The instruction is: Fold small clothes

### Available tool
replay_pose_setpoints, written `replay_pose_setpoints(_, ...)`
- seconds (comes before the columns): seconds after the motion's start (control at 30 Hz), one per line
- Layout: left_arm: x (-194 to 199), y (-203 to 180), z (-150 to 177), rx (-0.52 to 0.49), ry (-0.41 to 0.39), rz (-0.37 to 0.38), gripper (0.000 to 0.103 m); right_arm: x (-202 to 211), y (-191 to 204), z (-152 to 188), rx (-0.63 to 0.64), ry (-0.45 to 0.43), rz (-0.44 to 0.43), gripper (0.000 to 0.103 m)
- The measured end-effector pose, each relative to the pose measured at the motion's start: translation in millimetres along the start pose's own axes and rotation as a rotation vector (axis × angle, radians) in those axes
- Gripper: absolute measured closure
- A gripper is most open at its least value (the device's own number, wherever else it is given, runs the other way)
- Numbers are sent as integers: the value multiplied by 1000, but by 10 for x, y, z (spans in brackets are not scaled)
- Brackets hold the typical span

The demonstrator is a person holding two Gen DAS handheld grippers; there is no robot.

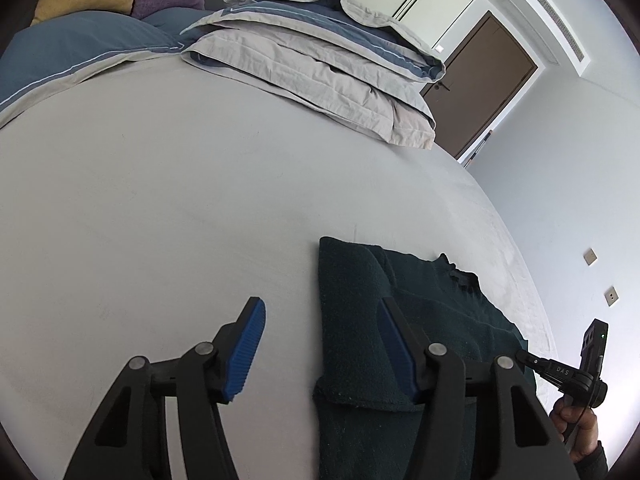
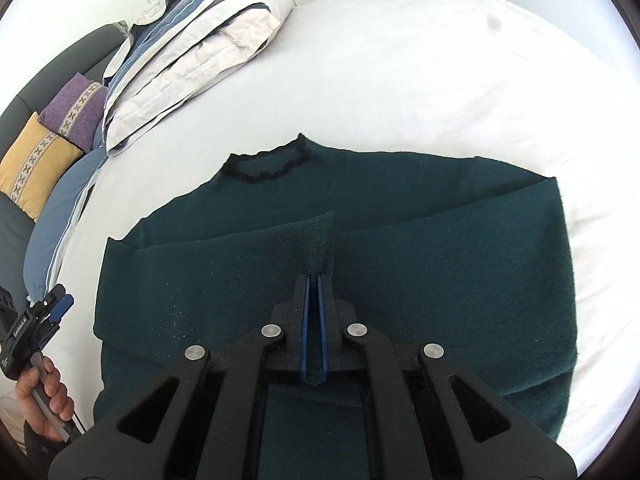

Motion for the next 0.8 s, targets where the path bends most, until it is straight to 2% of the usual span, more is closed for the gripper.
replay_pose_setpoints(0.17, -284, 15, -61, -2, 73, -28, 49, -74, -241, 90, -32, 29, 26, 100)
replay_pose_setpoints(0.33, -678, -62, -166, -28, 154, -46, 49, -15, -148, 122, 25, 11, 29, 100)
replay_pose_setpoints(0.57, -1227, 4, -312, -43, 232, -123, 49, 91, -107, 174, 56, -8, 23, 100)
replay_pose_setpoints(0.6, -1268, -14, -313, -66, 234, -140, 54, 66, -83, 190, 61, -8, 26, 100)
replay_pose_setpoints(0.67, -1320, -54, -307, -123, 237, -169, 72, 17, -80, 189, 72, -12, 38, 100)
replay_pose_setpoints(0.7, -1337, -66, -300, -144, 241, -174, 90, 8, -79, 196, 78, -14, 52, 100)
replay_pose_setpoints(0.8, -1349, -101, -247, -203, 222, -205, 95, -46, -132, 204, 58, -6, 85, 100)
Point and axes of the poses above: each gripper's, at about its wrist camera, not at the fingertips, and x roughly against the way its jaws point, y to its left, z to its underside, the point moved 1 cm from there along -x, roughly the way its jaws point, and after that the axes turned 13 degrees about z, right-handed, at the moved point
